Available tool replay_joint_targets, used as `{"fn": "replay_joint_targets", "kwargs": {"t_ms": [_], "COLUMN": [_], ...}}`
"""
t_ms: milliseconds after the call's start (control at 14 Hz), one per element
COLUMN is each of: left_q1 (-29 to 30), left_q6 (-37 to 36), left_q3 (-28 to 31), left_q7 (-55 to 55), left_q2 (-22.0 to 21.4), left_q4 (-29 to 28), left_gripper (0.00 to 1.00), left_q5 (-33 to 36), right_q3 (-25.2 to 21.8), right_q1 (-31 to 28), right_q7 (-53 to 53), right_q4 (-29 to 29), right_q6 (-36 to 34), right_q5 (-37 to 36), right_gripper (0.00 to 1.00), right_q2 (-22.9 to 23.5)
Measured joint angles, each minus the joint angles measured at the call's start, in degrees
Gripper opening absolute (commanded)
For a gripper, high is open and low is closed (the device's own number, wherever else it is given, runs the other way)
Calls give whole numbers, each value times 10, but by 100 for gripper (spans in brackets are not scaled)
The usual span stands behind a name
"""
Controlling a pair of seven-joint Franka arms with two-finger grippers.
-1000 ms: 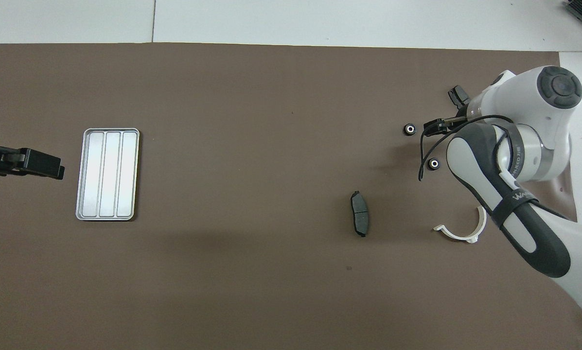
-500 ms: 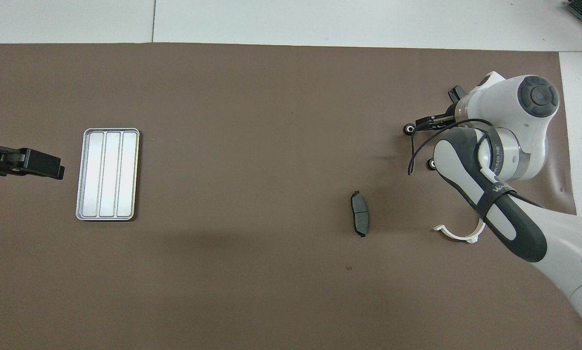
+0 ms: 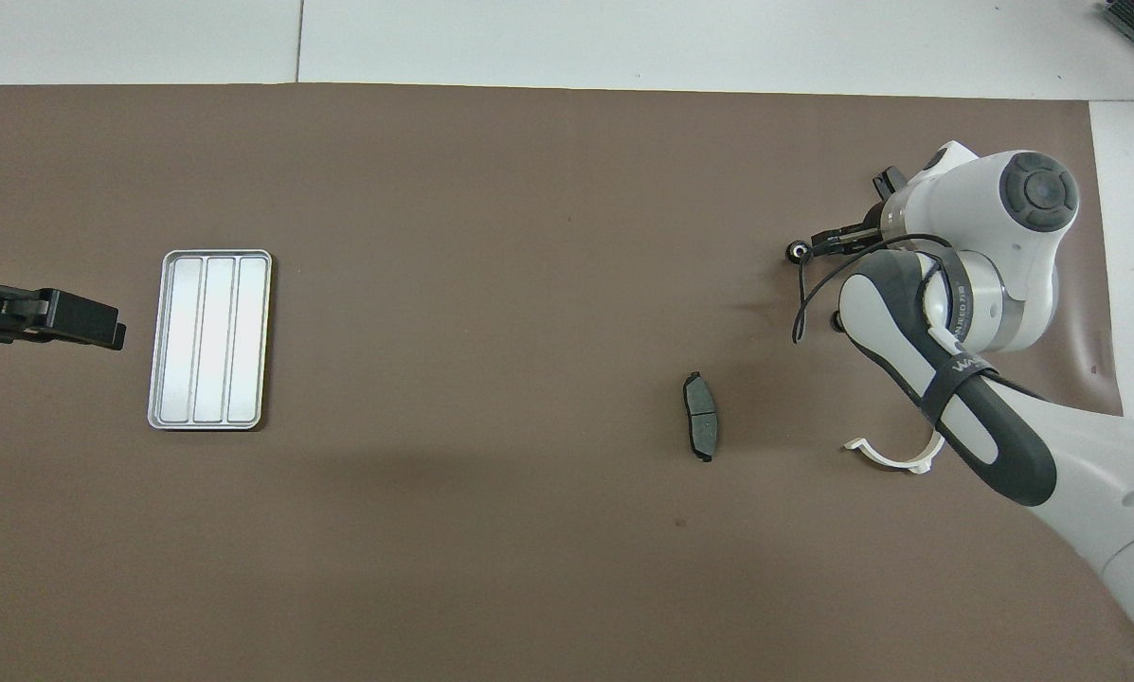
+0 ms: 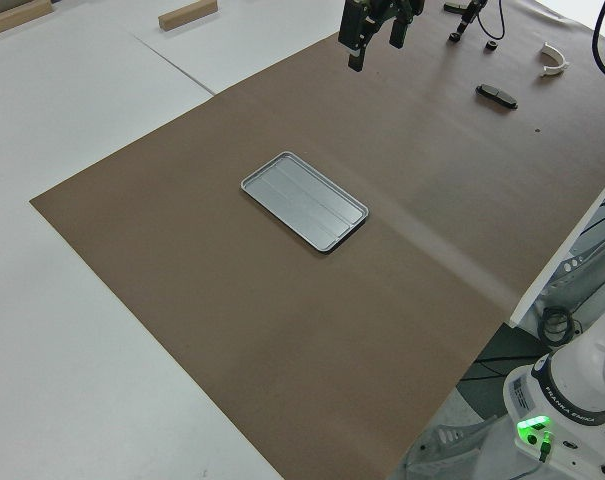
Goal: Pick bearing gear from pile to tray
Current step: 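Reach the right gripper down to a small black bearing gear, then close the right gripper on the black gear and lift it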
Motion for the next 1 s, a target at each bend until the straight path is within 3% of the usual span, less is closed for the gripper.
{"fn": "replay_joint_targets", "kwargs": {"t_ms": [1000], "left_q1": [0], "left_q6": [0], "left_q3": [0], "left_q7": [0], "left_q2": [0], "left_q4": [0], "left_gripper": [100], "left_q5": [0], "right_q3": [0], "right_q1": [0], "right_q7": [0], "right_q4": [1], "right_q6": [10], "right_q5": [0], "right_gripper": [27], "right_q2": [6]}}
